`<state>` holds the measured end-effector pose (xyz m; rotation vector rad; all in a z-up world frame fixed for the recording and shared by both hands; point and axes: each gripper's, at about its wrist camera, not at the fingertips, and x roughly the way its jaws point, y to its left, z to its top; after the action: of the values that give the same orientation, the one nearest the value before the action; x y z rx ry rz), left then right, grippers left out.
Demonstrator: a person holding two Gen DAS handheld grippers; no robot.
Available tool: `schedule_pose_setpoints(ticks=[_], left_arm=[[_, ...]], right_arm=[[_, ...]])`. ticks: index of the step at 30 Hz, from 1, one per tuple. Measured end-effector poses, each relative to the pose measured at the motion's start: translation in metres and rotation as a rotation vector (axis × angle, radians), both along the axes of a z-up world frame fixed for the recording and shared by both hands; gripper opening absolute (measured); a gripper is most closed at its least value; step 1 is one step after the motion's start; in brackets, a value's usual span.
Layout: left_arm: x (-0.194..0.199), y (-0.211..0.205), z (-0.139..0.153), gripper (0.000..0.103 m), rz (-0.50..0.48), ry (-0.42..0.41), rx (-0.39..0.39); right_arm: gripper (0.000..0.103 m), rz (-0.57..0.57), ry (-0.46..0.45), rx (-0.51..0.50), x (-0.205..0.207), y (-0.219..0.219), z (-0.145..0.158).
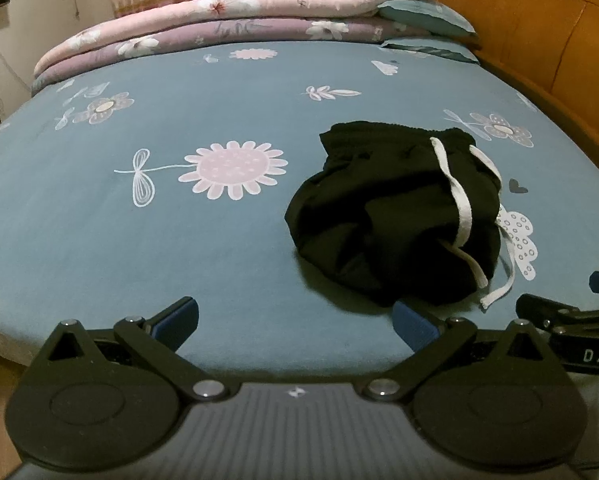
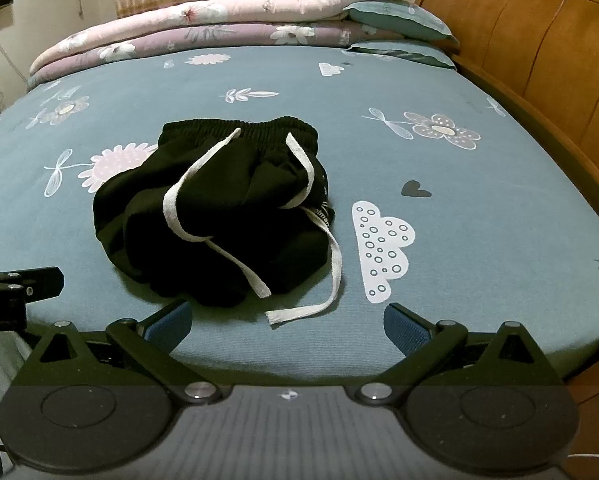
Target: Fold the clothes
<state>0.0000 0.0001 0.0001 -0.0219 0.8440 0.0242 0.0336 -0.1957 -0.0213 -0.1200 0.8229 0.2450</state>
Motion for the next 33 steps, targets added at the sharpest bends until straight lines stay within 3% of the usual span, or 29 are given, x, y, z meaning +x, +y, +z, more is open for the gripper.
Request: schedule_pose_setpoints(ticks=[3,11,33], left_arm=[[-0.0005,0.0011,0.001,0.102,-0.002,-0.005,-0.035],[0.0013,0.0014,-0.0049,0.102,-0.005,-0.002,-0.04],[0.0012,-0.0013,-0.0026,0.102,0.012,0.003,-0.003]], right_arm=[[0.103,0.002,0.002,-0.001,0.0003,0.0004,0.0001],[0.103,0.015,-0.002,0.009,-0.0004,-0.0014,0.0022],[0.103,0.023,-0.009,0.02,-0.0021,-0.0021,0.0025]])
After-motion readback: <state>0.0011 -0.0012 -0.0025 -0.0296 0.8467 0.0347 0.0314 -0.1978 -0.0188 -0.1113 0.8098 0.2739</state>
